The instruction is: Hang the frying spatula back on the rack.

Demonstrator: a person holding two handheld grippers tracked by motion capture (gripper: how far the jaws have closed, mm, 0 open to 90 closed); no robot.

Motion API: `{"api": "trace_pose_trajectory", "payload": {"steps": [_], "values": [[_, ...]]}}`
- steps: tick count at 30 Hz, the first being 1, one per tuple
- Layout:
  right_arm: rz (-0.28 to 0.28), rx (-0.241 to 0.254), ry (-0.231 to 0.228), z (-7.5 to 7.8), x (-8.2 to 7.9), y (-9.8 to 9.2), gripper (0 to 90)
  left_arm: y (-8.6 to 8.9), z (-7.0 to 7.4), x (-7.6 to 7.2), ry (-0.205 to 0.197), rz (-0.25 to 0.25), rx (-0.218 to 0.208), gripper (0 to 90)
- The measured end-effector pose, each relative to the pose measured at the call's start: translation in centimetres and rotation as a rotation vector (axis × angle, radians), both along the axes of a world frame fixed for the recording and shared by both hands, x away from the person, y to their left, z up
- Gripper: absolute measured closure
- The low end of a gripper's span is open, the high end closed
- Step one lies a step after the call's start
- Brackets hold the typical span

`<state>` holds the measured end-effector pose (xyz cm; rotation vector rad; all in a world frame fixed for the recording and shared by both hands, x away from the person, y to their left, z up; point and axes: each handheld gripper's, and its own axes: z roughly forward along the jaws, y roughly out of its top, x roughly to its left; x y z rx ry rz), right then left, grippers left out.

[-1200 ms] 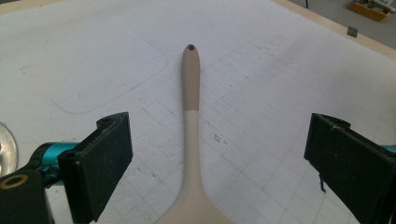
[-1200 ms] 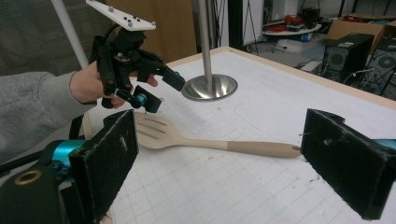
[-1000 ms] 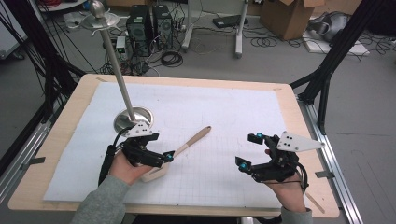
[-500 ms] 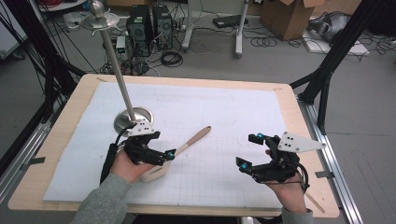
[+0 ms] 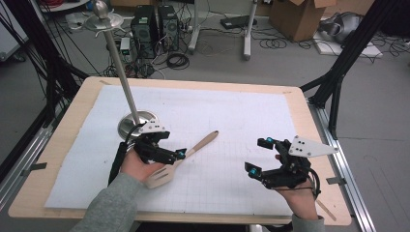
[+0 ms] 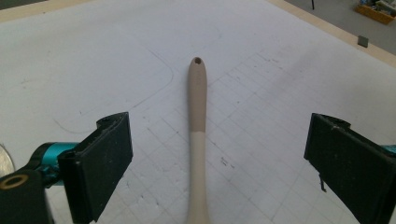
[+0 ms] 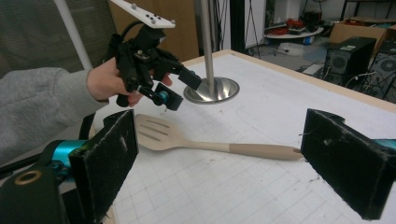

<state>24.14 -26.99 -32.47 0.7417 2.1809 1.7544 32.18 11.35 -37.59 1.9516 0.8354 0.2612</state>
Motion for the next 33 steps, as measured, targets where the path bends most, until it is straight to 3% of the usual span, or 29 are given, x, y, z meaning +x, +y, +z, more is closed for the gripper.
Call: {"api": "trace_pose_trajectory", "payload": {"steps": [6,14,25,33], "values": [[-0.007,0.015,-0.004,0.2,-0.2,-0.5,10.0,-0.9,-1.1,0.9,0.029,-0.001,0.044,9.7],[-0.012,0.017,-0.001,0.2,-0.5,-0.8,10.0,-1.9,-2.0,2.0,0.062,0.0,0.067,11.1],[-0.023,0.022,-0.008,0.4,-1.0,-1.3,10.1,-3.7,-3.2,2.7,0.096,-0.045,0.168,15.1],[-0.025,0.028,-0.008,0.4,-1.1,-1.5,10.0,-4.2,-3.9,3.2,0.132,-0.043,0.23,23.4]]}}
